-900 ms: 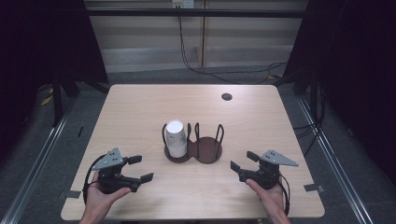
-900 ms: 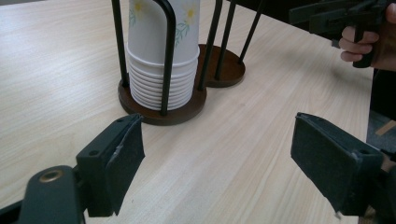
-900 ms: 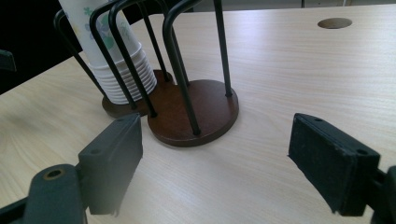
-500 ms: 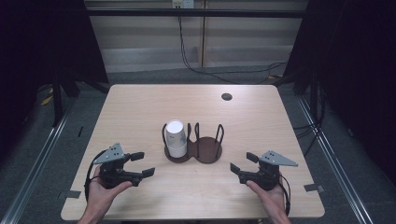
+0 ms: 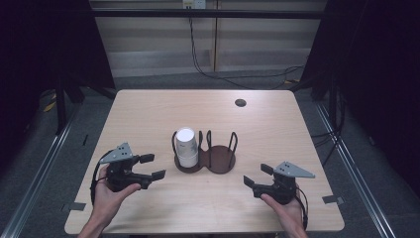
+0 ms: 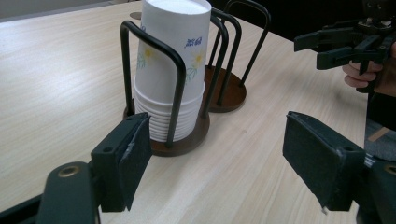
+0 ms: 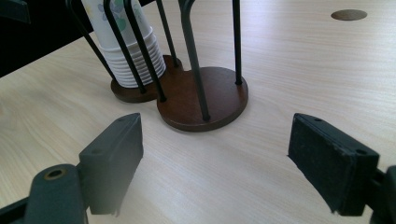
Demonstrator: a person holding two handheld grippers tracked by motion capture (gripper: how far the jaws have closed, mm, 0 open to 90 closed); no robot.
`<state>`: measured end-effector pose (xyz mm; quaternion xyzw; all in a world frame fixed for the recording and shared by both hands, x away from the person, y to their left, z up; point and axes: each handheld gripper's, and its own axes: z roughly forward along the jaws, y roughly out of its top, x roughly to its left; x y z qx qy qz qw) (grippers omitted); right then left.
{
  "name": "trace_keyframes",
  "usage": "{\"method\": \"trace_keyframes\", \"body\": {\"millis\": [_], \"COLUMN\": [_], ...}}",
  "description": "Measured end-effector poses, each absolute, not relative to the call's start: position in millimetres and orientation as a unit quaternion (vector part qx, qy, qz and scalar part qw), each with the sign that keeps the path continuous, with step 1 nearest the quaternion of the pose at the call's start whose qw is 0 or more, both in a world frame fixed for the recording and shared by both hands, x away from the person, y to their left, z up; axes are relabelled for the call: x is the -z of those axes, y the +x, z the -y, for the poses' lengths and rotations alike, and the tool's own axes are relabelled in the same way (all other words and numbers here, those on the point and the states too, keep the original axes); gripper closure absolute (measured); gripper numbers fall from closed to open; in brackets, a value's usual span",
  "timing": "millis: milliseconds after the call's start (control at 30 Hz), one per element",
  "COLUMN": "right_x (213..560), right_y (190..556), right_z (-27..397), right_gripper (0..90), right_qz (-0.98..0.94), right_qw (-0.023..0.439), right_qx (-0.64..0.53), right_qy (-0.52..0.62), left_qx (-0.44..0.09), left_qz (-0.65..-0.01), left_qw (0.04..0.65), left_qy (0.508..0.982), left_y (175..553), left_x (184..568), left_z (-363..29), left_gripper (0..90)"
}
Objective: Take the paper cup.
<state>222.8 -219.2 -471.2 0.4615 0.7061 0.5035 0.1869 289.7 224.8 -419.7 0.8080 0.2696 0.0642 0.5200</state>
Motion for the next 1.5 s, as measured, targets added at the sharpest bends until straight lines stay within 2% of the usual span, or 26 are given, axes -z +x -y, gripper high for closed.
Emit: {"method": "trace_keyframes", "body": {"millis": [667,1500], "right_x": [470.8,472.0], "right_y": [222.5,219.8], "right_z": [213.2,210.0], "right_gripper": [17.5,16.9], "right_qz": [-0.722,-0.734], "right_qw": [0.168,0.157], "right_qx": [-0.504,-0.492], "right_qy": [0.444,0.440], "left_qx": [-0.074,-0.086], "left_qz": [-0.252,-0.233], "left_qw": [0.513,0.460], "left_qy": [0.817,0.852], "left_y": [319.1,362.7], "left_x": [391.3,361.6], "left_z": [-203.8,-161.7], "left_gripper": [23.0,22.4]}}
